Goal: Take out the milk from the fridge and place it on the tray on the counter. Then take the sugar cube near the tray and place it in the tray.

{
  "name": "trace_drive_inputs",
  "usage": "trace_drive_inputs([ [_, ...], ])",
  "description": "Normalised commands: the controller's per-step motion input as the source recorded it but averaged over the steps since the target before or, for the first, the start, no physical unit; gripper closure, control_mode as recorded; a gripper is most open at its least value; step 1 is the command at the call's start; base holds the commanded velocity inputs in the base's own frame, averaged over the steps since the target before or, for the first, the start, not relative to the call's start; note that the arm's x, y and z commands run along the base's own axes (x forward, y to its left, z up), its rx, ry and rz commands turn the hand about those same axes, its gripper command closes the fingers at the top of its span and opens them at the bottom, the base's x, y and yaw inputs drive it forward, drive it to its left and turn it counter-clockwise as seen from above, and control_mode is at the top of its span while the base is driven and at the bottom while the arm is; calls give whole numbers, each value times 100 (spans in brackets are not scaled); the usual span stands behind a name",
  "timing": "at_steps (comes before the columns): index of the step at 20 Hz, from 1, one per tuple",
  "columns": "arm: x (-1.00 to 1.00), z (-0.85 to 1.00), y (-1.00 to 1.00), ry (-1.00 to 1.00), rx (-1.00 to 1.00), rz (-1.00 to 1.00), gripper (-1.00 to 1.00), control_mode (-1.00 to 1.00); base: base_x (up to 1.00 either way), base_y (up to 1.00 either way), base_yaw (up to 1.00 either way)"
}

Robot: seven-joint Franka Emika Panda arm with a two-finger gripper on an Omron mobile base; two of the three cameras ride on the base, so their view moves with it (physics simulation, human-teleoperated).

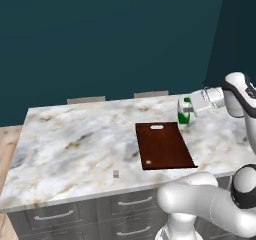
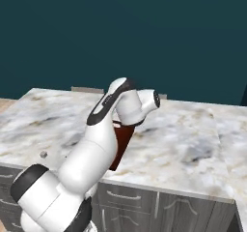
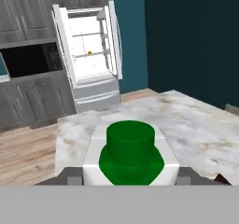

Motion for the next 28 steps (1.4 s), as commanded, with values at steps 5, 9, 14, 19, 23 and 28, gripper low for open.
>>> trace_drive_inputs([
  [5, 1, -54, -3, -3, 5, 20, 100, -100, 0, 0, 0],
  [9, 2, -56, 0, -6, 0, 1, 100, -100, 0, 0, 0],
  [14, 6, -47, 0, -12, 0, 0, 100, -100, 0, 0, 0],
  [19, 21, -46, 3, 4, 0, 1, 100, -100, 0, 0, 0],
  [23, 17, -40, 1, 3, 1, 4, 100, -100, 0, 0, 0],
  [28, 16, -40, 0, 0, 0, 1, 100, -100, 0, 0, 0],
])
